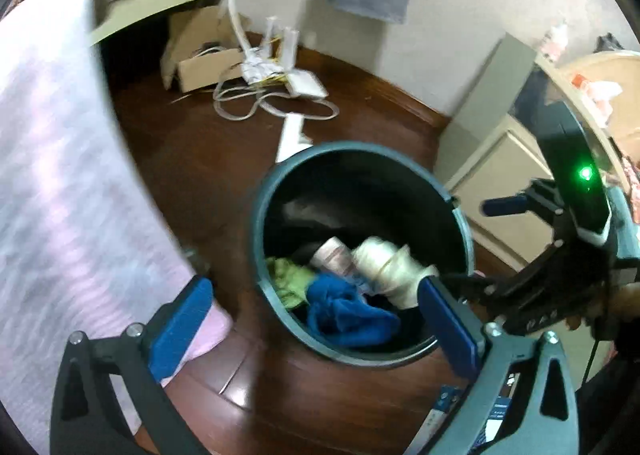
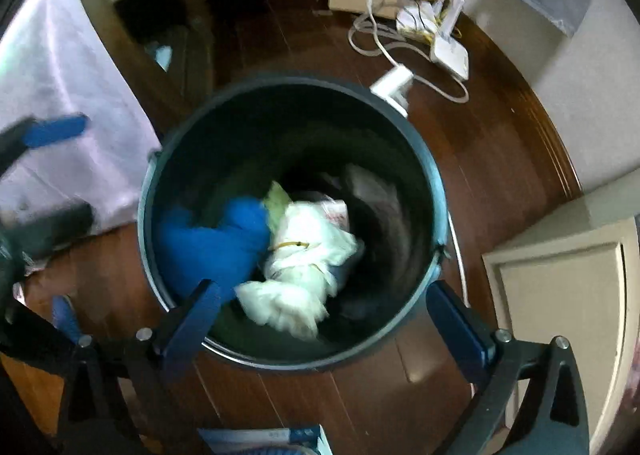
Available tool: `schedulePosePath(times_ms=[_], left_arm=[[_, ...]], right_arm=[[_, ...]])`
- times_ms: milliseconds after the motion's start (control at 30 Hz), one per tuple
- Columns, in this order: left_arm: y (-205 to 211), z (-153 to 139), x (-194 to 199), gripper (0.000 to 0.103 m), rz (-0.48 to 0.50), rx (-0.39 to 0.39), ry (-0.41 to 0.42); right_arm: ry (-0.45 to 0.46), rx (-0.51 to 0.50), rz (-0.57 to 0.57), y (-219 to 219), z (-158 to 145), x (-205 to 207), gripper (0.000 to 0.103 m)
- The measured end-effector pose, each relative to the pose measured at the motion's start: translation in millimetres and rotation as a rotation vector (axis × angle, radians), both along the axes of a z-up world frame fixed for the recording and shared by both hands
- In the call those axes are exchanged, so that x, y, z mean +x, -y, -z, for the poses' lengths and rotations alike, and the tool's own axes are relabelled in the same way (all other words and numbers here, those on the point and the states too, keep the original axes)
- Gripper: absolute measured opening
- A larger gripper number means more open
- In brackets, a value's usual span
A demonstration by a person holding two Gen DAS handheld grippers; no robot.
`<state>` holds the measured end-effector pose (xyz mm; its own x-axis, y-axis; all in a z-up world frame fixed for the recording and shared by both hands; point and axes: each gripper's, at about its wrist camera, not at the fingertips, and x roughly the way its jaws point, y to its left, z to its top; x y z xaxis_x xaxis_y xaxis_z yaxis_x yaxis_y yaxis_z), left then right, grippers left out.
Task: Collect trash
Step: 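Open both grippers over the bin to drop the paper and cloth, then move both tools back over the table toward the remaining items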
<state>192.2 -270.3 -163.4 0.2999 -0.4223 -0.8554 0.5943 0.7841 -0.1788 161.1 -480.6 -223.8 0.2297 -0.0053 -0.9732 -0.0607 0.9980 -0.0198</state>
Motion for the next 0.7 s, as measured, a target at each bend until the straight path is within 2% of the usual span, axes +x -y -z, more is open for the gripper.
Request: schedulePosePath(times_ms=[133, 233, 700], left_arm=[[-19, -5, -5, 0.102, -0.066, 0.044, 0.045], [-28, -11, -9, 0.102, -0.106, 0.075, 0.081], [-67, -53, -14, 0.102, -0.206, 0.085, 0.175]], right_arm=[[-0.024, -0.023, 0.035, 5, -2, 1, 0.103], [0.000, -0.042, 0.014, -4, -12, 4, 0.103], [0.141, -0.014, -0.085, -52, -64, 13, 0.103]])
